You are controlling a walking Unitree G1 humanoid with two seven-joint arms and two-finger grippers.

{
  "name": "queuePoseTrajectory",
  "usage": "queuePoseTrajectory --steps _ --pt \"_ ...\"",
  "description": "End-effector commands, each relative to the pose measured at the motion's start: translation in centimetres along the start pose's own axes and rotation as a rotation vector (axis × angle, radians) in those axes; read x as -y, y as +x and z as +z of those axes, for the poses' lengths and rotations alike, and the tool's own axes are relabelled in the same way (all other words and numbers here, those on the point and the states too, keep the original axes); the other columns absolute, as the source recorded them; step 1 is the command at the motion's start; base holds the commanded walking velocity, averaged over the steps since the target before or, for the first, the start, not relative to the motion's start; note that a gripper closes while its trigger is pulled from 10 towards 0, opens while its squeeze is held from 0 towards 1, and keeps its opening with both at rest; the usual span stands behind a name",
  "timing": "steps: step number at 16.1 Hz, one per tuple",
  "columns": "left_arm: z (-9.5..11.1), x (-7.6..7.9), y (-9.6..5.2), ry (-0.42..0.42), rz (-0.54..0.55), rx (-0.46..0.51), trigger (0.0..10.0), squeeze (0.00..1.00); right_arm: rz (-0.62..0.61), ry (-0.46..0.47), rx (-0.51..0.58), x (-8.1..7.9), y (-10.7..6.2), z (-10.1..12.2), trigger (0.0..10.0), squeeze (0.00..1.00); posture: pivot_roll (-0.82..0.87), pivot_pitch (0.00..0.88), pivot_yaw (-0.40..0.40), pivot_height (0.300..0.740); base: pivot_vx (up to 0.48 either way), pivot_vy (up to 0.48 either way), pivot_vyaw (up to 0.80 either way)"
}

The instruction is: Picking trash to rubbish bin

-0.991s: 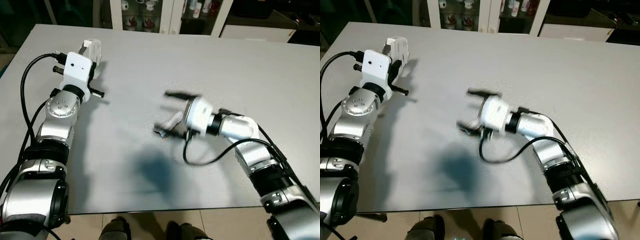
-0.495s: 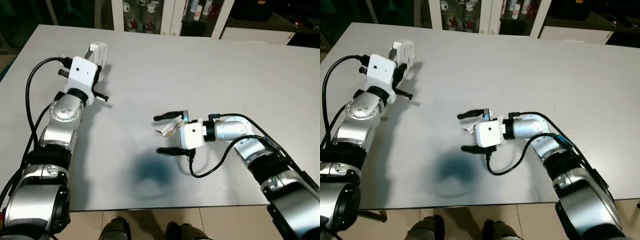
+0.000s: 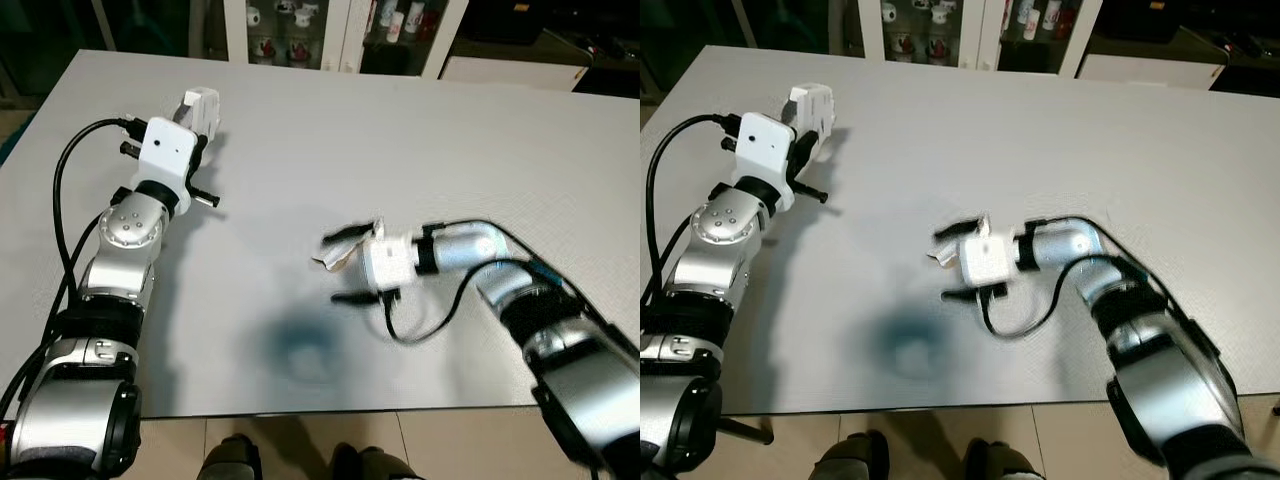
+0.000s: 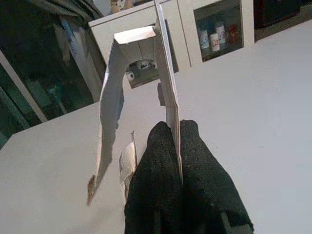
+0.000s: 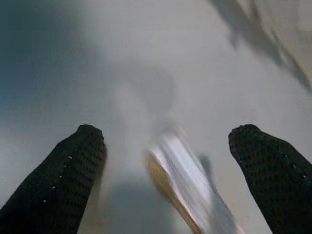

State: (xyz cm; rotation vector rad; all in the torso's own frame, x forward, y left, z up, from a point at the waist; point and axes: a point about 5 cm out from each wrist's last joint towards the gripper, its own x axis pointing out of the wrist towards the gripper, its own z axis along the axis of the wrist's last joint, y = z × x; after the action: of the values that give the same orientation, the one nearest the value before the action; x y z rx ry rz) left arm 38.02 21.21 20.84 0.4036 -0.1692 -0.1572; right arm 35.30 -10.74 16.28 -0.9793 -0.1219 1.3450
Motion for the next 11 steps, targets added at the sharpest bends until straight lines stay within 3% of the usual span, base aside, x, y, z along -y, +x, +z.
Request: queuePoseTrajectory --steps 1,5,8,11 --pt "0.3 0.3 0.0 -0.011 -0.018 0.008 10.0 0.00 -0.034 0.035 -0.079 0.5 -0.5 -0.9 10.0 0.00 -0.01 0.132 -0.097 0.740 0.000 0.000 0.00" --pt "0.4 0.3 0.0 -0.026 -0.016 0.008 10.0 0.00 -0.063 0.079 -0.111 1.2 -0.9 -1.3 10.0 0.00 -0.01 0.135 -0.102 0.740 0.000 0.000 0.00" --pt "0.5 0.3 0.0 -0.037 -0.020 0.010 10.0 0.00 0.031 0.087 -0.141 0.7 -0.8 -1.5 10.0 0.00 -0.01 0.139 -0.107 0.740 0.000 0.000 0.00" --pt "0.6 0.2 -0.1 -0.045 -0.019 0.011 10.0 0.00 0.047 0.090 -0.188 0.5 -0.7 -2.0 10.0 0.00 0.00 0.154 -0.117 0.740 0.000 0.000 0.00"
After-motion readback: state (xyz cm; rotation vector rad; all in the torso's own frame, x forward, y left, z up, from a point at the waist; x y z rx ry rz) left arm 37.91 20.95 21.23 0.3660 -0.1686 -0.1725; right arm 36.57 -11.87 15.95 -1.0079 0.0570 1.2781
